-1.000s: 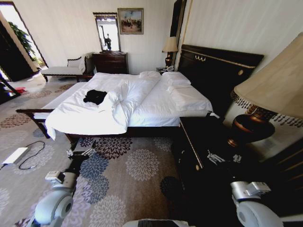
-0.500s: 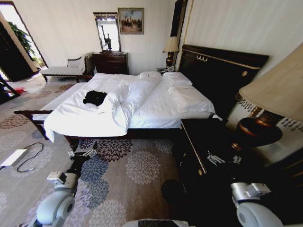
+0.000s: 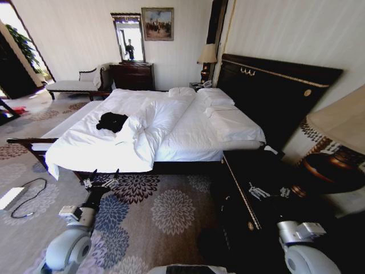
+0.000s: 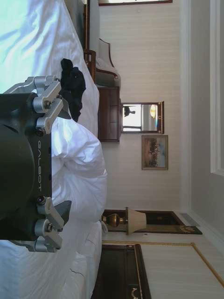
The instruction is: Fold the clothes on the bed.
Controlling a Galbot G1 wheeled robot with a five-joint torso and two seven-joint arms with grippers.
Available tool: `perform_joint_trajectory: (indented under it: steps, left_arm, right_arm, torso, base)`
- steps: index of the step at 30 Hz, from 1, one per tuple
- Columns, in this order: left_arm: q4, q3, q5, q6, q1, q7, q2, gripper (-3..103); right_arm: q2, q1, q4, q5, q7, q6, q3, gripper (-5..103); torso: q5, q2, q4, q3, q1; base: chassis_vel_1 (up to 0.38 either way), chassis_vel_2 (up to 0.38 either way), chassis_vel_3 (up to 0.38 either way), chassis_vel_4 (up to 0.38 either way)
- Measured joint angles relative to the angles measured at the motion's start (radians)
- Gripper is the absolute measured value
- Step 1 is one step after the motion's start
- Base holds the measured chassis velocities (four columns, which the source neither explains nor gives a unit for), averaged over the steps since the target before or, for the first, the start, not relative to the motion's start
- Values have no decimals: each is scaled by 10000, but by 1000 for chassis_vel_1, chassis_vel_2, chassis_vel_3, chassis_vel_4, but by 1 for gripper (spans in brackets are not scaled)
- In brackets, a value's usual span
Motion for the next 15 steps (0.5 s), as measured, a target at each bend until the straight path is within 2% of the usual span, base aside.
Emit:
perform_joint_trajectory:
  steps: [15]
  left_arm:
    - [106,-71,-80,-101,208,15,-102,100]
  right_arm:
    - [206,-42,-179,-94,-165,207,-42,100]
  torso:
    - [2,0,4,-1,-2]
  base:
    - [-212,201,205,-211]
